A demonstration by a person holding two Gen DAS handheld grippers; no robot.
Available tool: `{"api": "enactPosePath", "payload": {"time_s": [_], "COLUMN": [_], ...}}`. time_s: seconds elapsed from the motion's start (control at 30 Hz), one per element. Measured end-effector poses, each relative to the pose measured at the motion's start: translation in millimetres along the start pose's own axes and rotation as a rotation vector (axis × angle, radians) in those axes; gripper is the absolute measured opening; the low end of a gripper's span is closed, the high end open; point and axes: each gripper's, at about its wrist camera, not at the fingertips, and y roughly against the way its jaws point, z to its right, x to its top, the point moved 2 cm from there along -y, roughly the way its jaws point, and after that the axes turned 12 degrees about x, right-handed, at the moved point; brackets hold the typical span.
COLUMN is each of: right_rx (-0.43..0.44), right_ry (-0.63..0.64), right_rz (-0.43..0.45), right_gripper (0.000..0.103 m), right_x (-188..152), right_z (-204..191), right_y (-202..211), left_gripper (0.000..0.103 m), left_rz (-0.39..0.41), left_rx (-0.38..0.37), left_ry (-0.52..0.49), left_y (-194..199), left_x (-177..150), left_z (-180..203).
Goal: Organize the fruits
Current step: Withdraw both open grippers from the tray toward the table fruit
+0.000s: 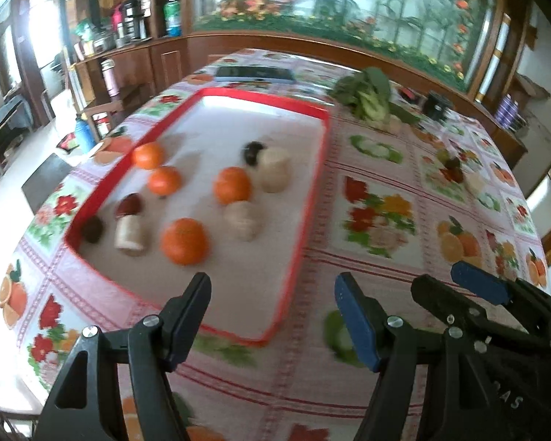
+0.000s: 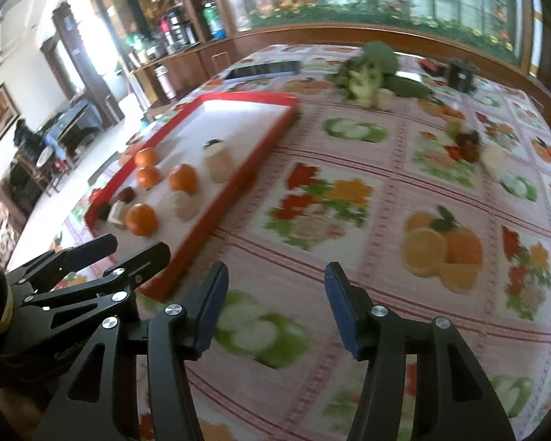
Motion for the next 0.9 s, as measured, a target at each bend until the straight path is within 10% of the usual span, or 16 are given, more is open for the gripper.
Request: {"api": "enactPosePath", "payload": {"time_s": [0.57,0.9], "right_rx": [-0.162,-0.100], "right_ry": [-0.201,-0.177], "right_rz": [0.162,0.112], "right_gripper": [0.072,0.073], "right_x": [36,79], "right_z": [188,236], "right_y": [66,18], "left_gripper": [0.079,0.079], "left_rz": [-0.047,-0.067], "left_rx": [-0.088,-0.040], "left_ry": [-0.149,-0.178], "left_y": [2,-10], "left_x": [-3,10], "left_z": [115,135]}}
